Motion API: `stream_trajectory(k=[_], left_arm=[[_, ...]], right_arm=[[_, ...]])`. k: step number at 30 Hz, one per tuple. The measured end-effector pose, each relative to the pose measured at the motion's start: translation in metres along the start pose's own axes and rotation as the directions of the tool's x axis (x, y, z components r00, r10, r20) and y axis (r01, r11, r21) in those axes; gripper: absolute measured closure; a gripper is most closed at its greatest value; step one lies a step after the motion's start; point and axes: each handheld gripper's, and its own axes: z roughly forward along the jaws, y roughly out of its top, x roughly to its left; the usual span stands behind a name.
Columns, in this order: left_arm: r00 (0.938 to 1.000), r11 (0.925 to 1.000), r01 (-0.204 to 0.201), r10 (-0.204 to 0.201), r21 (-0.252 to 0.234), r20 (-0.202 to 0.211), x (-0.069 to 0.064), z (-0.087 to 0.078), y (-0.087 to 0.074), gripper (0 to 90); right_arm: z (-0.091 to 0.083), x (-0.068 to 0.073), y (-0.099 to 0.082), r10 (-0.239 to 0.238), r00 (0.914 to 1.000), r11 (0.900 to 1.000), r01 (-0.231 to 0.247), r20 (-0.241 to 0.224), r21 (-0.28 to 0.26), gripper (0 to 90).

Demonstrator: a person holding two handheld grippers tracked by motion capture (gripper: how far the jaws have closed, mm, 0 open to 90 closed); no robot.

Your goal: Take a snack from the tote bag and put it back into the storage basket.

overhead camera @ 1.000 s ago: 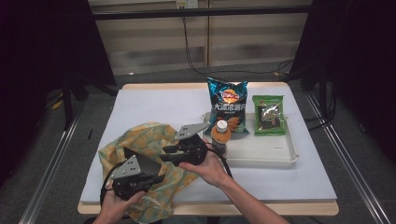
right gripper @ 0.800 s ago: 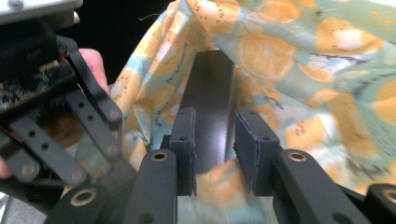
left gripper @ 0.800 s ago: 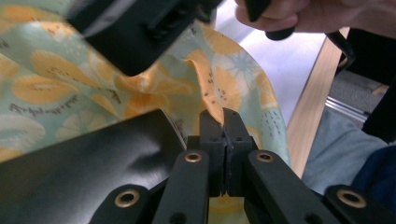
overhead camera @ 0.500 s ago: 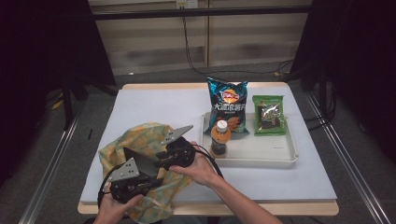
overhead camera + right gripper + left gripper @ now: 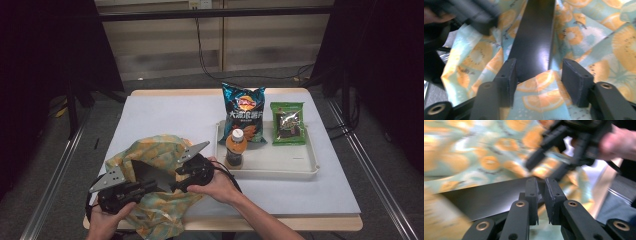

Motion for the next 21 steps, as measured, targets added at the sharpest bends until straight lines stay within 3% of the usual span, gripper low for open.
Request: stream_trajectory(k=[2,7,11,15,21], left_arm=[[0.9998,0.9998,0.019,-0.019,0.000,-0.011,0.006,0.000,-0.002,81.2],[0.9995,0.9998,0.021,-0.021,0.004,-0.022,0.008,0.001,-0.002,80.3],[0.9991,0.9994,0.032,-0.032,0.013,-0.028,0.009,0.003,-0.003,78.8],[0.9989,0.9994,0.032,-0.031,0.012,-0.035,0.010,0.004,-0.003,78.7],[0.9988,0.9993,0.032,-0.031,0.018,-0.038,0.010,0.005,-0.003,77.7]], right_arm=[[0.002,0.003,0.001,-0.018,0.9998,0.9998,0.018,0.011,0.003,38.7],[0.006,0.006,0.003,-0.034,0.9993,0.9994,0.034,0.017,0.004,36.2],[0.010,0.009,0.004,-0.046,0.9989,0.9989,0.046,-0.005,0.003,34.4],[0.019,0.015,0.001,-0.076,0.9971,0.9956,0.076,0.009,0.056,32.0],[0.028,0.010,-0.001,-0.080,0.9966,0.9931,0.077,0.022,0.089,30.3]])
